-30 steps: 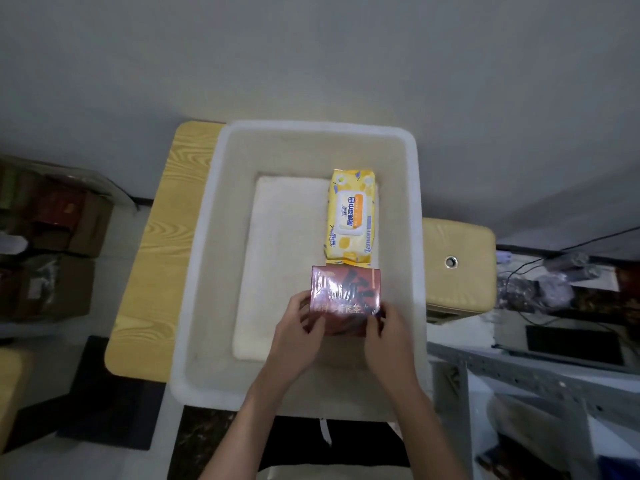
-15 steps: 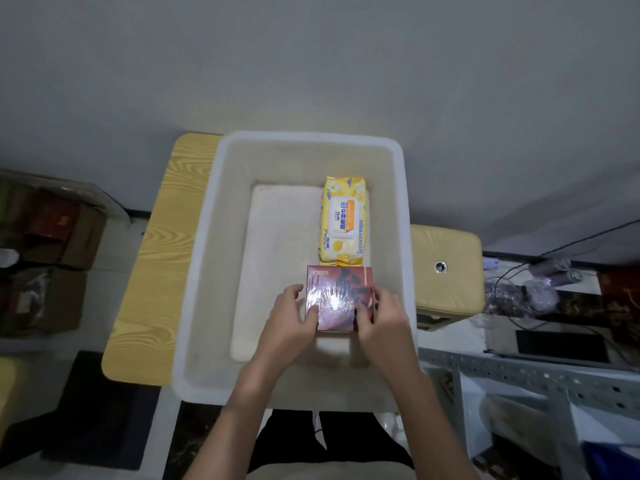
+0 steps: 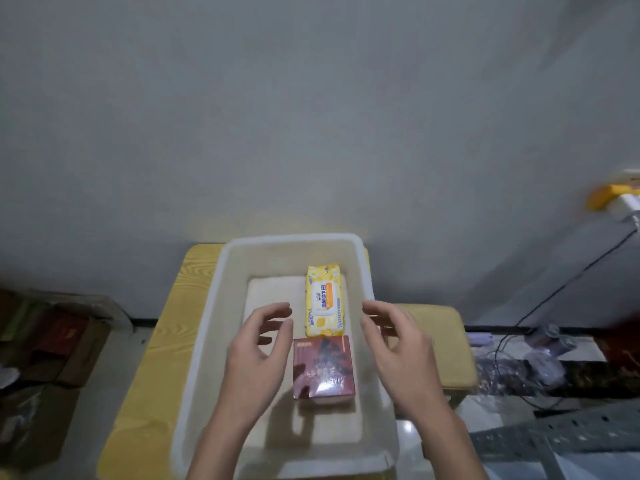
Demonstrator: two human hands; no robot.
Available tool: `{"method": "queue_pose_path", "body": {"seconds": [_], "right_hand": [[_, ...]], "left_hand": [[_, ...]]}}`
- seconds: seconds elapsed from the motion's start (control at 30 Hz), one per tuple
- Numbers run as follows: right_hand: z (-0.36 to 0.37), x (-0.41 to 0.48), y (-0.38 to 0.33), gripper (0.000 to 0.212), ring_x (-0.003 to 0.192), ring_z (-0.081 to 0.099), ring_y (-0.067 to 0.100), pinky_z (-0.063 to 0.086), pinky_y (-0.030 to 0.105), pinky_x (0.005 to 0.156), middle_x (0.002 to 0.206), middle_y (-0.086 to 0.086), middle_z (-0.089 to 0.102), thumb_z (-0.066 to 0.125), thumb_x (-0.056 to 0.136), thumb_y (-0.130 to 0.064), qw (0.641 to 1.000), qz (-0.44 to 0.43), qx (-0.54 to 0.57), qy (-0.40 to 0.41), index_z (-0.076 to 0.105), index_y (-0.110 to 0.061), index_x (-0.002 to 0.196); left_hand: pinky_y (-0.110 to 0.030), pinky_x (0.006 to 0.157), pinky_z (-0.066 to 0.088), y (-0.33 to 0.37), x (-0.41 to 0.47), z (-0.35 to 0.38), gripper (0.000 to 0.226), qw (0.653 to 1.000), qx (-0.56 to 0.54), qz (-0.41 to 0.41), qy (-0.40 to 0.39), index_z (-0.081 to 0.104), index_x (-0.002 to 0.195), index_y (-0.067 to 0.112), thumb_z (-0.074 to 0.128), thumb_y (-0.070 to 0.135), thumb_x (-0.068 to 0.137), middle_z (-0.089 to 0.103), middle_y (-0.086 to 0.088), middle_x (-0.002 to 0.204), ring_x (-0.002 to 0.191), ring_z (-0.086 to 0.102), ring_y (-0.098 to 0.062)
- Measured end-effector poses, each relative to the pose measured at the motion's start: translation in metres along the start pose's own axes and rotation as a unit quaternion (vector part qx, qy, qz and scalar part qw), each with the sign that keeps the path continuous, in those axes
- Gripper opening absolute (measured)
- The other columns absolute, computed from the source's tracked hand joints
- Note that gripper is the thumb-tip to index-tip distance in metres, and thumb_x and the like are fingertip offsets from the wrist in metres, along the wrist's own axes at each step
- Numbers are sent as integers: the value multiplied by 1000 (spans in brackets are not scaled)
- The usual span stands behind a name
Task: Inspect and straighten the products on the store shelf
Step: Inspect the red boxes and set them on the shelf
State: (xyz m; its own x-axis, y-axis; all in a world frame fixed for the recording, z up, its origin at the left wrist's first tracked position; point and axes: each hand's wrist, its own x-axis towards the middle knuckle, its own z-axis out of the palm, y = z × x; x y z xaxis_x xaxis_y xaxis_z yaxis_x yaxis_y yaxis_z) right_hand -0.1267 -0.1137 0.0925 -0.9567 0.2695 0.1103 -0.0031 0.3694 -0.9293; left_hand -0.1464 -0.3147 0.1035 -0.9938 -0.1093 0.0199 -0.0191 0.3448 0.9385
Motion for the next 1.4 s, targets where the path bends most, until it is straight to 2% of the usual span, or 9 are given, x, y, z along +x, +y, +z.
{"method": "queue_pose_path", "body": {"seconds": [0.2, 0.4, 0.6, 0.7, 0.83, 1.13, 1.23, 1.3, 1.4], "right_hand": [[-22, -31, -4, 18, 102, 65, 0, 49, 9, 84, 104, -22, 70, 67, 98, -16, 999, 2, -4, 44, 73, -29, 110], [-21, -78, -3, 20, 100, 66, 0, 51, 12, 83, 104, -20, 70, 69, 97, -17, 993, 23, -29, 114, 71, -34, 107], [6, -161, -17, 21, 98, 66, 2, 55, 19, 81, 106, -16, 70, 67, 98, -16, 987, 78, -43, 132, 70, -34, 108], [16, -205, -20, 20, 97, 68, 5, 59, 28, 83, 104, -16, 71, 67, 98, -15, 982, 113, -51, 140, 72, -30, 110], [19, -245, -22, 20, 98, 67, 2, 59, 33, 89, 102, -23, 71, 67, 98, -20, 967, 178, -47, 174, 72, -39, 106], [-12, -300, -41, 19, 99, 65, -4, 54, 16, 83, 103, -20, 70, 65, 98, -18, 937, 196, -42, 287, 71, -33, 109], [-32, -335, -42, 17, 97, 63, -9, 50, 8, 79, 107, -18, 69, 66, 99, -18, 914, 221, -32, 339, 71, -31, 110], [-47, -367, -40, 17, 98, 64, -8, 52, 12, 81, 109, -18, 70, 66, 99, -23, 891, 232, -41, 387, 70, -35, 110], [-68, -429, -36, 19, 101, 64, -5, 52, 19, 88, 111, -18, 70, 66, 99, -24, 853, 248, -45, 456, 69, -39, 111]], "left_hand": [[-9, 74, 48, 0, -18, -16, 21, 1000, -23, 21, 4, 71, 104, 28, 65, 10, 97, 75, 19, 104, 96, 68, -3], [-31, 83, 52, -15, -34, -40, 20, 997, -61, 18, -36, 71, 104, 29, 63, 11, 99, 75, 12, 105, 99, 70, -12], [-37, 84, 55, -54, -70, -84, 16, 993, -84, -6, -79, 71, 102, 25, 62, 12, 99, 76, 14, 103, 99, 70, -13], [-35, 80, 54, -74, -88, -96, 15, 990, -80, -30, -114, 71, 100, 27, 63, 14, 98, 76, 13, 103, 99, 71, -19], [-24, 76, 52, -81, -104, -105, 15, 984, -87, -37, -149, 72, 98, 28, 63, 15, 98, 75, 12, 101, 100, 71, -18], [-25, 73, 50, -60, -117, -76, 15, 966, -73, 5, -247, 70, 98, 29, 64, 15, 98, 74, 6, 103, 101, 69, -16], [-30, 77, 50, -42, -135, -50, 16, 951, -72, 40, -297, 71, 99, 28, 65, 13, 97, 75, 5, 103, 99, 69, -16], [-31, 79, 51, -31, -155, -30, 15, 935, -72, 59, -342, 71, 101, 27, 65, 14, 97, 75, 5, 103, 98, 70, -16], [-21, 72, 50, -13, -201, -1, 15, 909, -65, 79, -404, 70, 99, 31, 65, 16, 98, 74, 11, 97, 94, 69, -9]]}}
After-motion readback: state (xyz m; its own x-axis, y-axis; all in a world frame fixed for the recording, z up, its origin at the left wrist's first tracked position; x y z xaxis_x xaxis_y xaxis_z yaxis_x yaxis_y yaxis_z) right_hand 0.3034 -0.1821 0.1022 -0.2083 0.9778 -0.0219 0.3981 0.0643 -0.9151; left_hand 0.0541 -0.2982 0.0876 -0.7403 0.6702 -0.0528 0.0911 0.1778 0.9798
